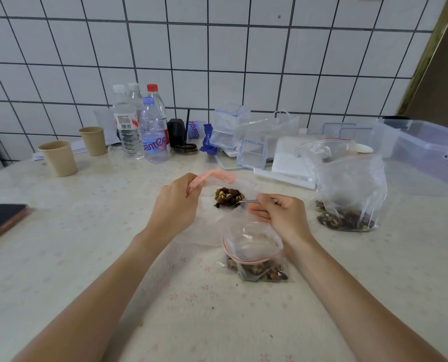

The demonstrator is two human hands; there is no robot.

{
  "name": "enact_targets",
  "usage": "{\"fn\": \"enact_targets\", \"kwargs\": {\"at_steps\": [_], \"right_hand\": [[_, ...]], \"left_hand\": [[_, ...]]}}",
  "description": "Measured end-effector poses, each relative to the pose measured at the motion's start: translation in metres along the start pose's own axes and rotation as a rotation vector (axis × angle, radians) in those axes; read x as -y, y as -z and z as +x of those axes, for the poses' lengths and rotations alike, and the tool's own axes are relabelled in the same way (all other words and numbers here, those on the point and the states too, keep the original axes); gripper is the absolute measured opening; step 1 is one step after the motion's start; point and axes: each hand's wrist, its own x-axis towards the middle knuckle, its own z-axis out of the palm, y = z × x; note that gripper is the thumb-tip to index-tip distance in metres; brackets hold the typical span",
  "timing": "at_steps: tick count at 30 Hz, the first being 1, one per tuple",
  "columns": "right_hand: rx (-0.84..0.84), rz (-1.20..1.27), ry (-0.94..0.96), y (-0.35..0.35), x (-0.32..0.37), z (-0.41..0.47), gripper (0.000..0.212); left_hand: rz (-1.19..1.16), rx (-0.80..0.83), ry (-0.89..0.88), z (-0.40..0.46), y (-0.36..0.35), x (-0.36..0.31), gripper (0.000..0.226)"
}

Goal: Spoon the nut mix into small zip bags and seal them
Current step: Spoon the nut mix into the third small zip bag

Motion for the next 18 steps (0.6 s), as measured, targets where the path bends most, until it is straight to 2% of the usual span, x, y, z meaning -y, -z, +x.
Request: {"fn": "enact_targets", "kwargs": {"at_steps": [5,12,15,18], "right_hand": [[-0.005,0.065,-0.048,0.002,0.005,-0.003,0.015],[0.016,0.054,-0.011,0.005,0.016,-0.008,0.02],[0.028,0.014,-0.005,0.007,0.019,-0.007,0.023],[0.045,-0.009,0.016,0.009,0.023,-0.007,0.024]], "left_hand": [[0.086,-0.058,-0.092,0.0,-0.004,0.008,0.018],[0.03,-0.095,0.001,0.004,-0.008,0.013,0.023],[0.015,-0.081,0.042,0.006,-0.005,0.013,0.035],[0.017,-0.099,-0.027,0.004,0.004,0.01,0.054]]}}
